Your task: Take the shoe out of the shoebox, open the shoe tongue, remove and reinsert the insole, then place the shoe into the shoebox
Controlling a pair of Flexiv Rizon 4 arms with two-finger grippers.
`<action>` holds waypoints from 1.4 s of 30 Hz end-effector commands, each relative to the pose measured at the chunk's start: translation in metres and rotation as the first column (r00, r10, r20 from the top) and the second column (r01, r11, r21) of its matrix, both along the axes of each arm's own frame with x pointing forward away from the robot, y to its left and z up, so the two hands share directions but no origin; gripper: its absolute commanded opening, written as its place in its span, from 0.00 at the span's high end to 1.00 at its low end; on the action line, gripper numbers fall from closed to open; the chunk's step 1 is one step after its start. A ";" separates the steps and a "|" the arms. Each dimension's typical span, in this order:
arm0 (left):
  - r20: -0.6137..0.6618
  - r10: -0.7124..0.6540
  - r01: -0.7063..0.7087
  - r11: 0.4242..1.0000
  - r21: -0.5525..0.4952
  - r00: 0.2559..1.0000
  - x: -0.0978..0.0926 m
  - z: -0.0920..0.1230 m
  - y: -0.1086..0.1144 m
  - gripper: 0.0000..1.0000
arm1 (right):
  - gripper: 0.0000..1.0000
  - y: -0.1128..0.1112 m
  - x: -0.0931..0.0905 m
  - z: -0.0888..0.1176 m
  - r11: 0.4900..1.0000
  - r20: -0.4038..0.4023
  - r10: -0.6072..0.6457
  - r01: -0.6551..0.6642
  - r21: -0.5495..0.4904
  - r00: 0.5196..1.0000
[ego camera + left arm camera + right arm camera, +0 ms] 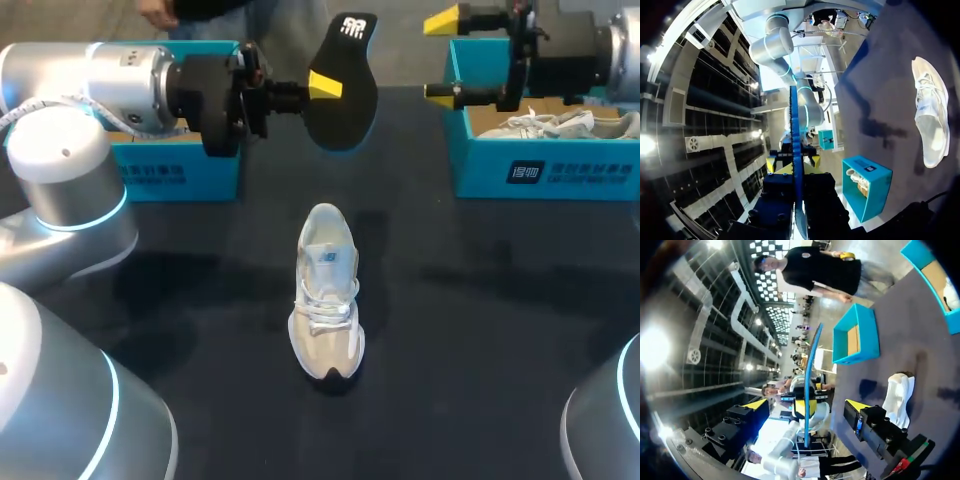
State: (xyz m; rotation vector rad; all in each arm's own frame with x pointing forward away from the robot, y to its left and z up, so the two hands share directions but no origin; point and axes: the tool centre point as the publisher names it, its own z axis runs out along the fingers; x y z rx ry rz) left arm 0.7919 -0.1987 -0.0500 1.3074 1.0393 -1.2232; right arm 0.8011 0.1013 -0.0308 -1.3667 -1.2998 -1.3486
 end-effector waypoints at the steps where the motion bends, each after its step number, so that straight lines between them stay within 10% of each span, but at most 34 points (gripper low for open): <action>1: 0.000 0.004 -0.004 1.000 0.001 1.000 0.000 0.001 0.002 1.00 | 0.00 -0.015 -0.021 -0.007 1.000 -0.012 -0.010 0.010 -0.004 1.000; 35: -0.007 0.016 -0.016 1.000 0.002 1.000 0.004 0.001 0.007 1.00 | 0.00 -0.032 -0.037 -0.023 1.000 -0.071 -0.027 0.027 -0.012 0.997; 42: -0.308 -0.019 0.025 1.000 0.017 0.951 -0.006 0.009 0.008 1.00 | 0.00 -0.032 -0.037 -0.023 1.000 -0.071 -0.027 0.027 -0.012 0.997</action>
